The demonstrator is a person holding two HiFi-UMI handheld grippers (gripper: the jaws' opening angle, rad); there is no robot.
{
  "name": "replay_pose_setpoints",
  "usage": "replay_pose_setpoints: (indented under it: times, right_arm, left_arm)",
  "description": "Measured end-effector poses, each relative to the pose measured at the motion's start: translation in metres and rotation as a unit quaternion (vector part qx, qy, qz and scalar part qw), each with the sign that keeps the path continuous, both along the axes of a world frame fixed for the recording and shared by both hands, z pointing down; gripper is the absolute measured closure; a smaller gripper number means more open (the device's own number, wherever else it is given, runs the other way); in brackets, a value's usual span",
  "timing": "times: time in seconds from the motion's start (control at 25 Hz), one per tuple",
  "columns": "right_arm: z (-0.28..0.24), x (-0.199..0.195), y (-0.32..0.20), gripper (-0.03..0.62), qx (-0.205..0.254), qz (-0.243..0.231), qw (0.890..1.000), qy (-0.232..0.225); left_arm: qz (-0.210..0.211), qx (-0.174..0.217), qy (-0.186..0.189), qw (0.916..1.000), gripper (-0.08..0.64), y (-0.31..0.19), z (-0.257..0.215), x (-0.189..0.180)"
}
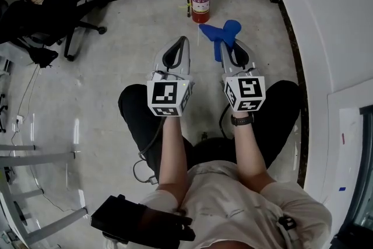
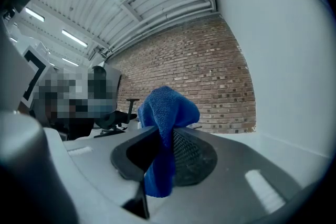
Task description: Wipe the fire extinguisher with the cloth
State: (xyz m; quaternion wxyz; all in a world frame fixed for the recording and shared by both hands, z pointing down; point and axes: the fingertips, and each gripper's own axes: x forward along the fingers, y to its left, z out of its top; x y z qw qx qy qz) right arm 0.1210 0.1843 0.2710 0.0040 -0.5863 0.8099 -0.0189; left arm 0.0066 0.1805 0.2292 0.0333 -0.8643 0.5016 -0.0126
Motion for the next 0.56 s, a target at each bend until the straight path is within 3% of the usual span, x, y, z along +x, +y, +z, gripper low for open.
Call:
replay_pose_setpoints:
  times: [0.2, 0.56]
  right_arm:
    - [0.000, 0.015, 0.001, 0.526, 0.000, 0.016, 1.000, 0.003]
    - [0.013, 0.032, -0.019, 0.526, -0.011, 0.021, 1.000, -0.002]
  left_arm:
    - [0.026, -0.008, 0.009, 0.9996, 0.560, -0.003, -0.001, 0.024]
    - [0.034, -0.015, -0.003, 0.9993, 0.560, -0.026, 0.017, 0.040]
